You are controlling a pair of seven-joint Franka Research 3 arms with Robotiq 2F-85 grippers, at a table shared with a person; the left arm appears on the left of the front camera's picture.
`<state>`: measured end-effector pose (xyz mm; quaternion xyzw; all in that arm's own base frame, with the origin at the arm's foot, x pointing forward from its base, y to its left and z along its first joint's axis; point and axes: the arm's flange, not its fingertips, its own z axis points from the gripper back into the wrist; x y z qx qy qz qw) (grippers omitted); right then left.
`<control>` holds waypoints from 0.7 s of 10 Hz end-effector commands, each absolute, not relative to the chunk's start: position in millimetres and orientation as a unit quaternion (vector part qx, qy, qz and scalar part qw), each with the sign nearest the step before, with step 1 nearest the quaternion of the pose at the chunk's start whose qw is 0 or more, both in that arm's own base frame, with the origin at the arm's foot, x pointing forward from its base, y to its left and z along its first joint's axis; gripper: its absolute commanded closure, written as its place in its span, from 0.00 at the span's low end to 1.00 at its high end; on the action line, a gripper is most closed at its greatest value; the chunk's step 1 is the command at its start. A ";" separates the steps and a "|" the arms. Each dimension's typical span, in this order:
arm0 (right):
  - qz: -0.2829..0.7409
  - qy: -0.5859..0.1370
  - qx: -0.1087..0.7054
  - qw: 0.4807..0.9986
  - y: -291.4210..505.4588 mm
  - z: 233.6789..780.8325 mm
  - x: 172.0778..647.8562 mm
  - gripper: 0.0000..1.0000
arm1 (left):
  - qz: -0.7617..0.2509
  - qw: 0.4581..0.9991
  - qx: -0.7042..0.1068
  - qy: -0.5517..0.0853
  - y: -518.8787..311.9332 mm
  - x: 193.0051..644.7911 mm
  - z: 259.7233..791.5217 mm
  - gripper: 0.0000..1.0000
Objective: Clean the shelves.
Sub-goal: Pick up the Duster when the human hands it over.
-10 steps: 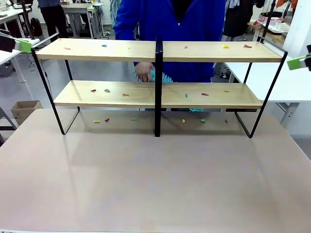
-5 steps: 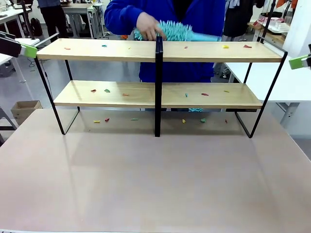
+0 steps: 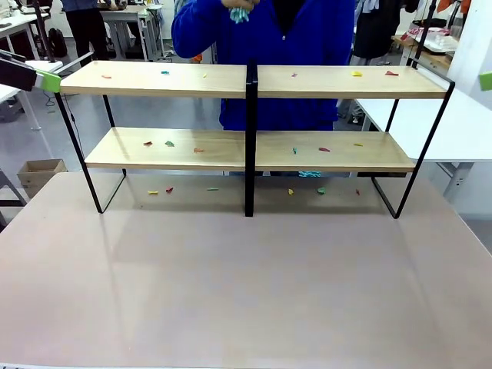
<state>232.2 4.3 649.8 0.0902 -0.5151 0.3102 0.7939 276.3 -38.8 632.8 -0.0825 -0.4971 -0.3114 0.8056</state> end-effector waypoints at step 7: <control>0.262 -0.559 0.125 0.776 14.0 587.7 197.2 0.00 | -0.313 0.805 -0.085 -0.497 -38.0 276.3 632.6 0.00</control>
